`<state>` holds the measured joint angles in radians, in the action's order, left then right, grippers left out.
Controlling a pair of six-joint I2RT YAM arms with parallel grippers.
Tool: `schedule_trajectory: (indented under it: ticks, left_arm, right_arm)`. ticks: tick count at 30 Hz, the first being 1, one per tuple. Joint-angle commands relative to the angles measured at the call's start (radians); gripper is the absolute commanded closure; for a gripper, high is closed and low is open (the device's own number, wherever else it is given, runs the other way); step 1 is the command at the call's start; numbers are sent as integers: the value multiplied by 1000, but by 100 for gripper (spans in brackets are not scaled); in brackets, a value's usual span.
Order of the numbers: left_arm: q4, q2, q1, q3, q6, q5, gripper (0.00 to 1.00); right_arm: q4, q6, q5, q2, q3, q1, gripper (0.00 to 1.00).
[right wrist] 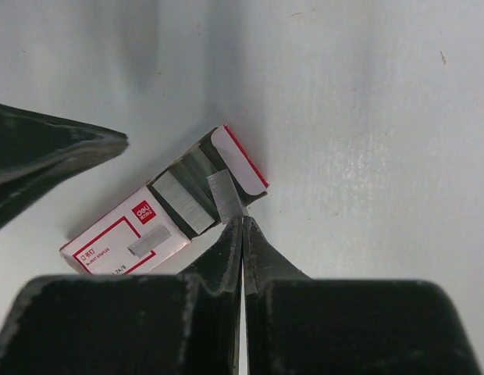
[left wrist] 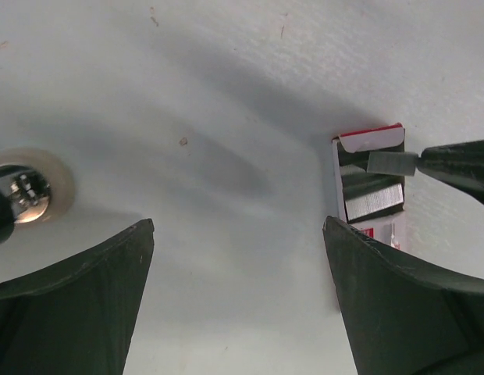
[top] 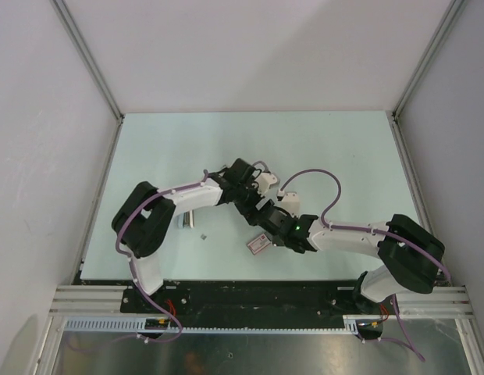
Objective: Unload the staples from the stapler
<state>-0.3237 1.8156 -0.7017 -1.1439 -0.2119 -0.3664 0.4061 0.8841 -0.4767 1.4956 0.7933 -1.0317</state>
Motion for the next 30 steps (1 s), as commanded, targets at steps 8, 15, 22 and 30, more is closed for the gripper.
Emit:
schedule_trajectory:
  ticks: [8,15,22,30]
  left_arm:
    - [56,83,-61,-60,-46,68,7]
    - [59,84,-69,-58,-45,43,7]
    - [57,61,-101,-21,-62,-6,7]
    - [43,49,-120,-4,-77,-36,7]
  right_arm:
    - [-49,-18,21,-7,-24,21,100]
    - [-80,-31,37,3,-37,35,100]
    - [-102,-41,39,8,-37,47,100]
    - [-129,-46,36,8,-37,52,100]
